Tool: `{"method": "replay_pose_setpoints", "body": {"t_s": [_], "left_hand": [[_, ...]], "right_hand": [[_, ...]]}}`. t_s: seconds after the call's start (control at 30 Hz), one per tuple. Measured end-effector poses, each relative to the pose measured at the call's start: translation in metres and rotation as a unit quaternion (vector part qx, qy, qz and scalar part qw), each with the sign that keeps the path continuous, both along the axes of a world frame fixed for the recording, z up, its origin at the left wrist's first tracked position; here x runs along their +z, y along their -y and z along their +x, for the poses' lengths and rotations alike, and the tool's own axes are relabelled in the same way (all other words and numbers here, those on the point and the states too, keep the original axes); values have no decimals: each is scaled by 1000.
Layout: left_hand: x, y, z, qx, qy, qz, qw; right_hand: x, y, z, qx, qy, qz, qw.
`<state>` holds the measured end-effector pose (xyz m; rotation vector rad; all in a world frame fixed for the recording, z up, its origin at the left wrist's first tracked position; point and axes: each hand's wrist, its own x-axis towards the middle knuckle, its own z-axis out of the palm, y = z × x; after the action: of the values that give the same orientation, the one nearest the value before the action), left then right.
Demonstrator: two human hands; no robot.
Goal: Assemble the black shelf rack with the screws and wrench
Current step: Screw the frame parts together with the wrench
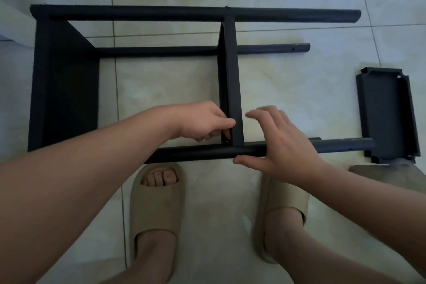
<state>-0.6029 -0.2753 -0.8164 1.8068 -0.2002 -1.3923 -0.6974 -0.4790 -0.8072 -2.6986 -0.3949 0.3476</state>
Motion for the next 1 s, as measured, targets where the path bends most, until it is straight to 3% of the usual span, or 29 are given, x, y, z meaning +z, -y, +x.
{"method": "replay_pose_setpoints", "body": {"t_s": [0.3, 0.47, 0.57, 0.7, 1.0], "left_hand": [[-5, -10, -2, 36, -93, -23, 995], [-14, -18, -7, 98, -125, -10, 987], [-19, -24, -4, 188, -139, -3, 972], [-29, -29, 3, 257, -180, -63, 948], [-38, -44, 8, 219, -270, -157, 924]], "right_hand": [[-12, 1, 24, 198, 50, -79, 976], [-17, 2, 26, 208, 65, -77, 973], [-18, 2, 27, 211, 73, -74, 972], [-22, 2, 27, 200, 84, -58, 974], [-25, 3, 29, 193, 74, -28, 978]]}}
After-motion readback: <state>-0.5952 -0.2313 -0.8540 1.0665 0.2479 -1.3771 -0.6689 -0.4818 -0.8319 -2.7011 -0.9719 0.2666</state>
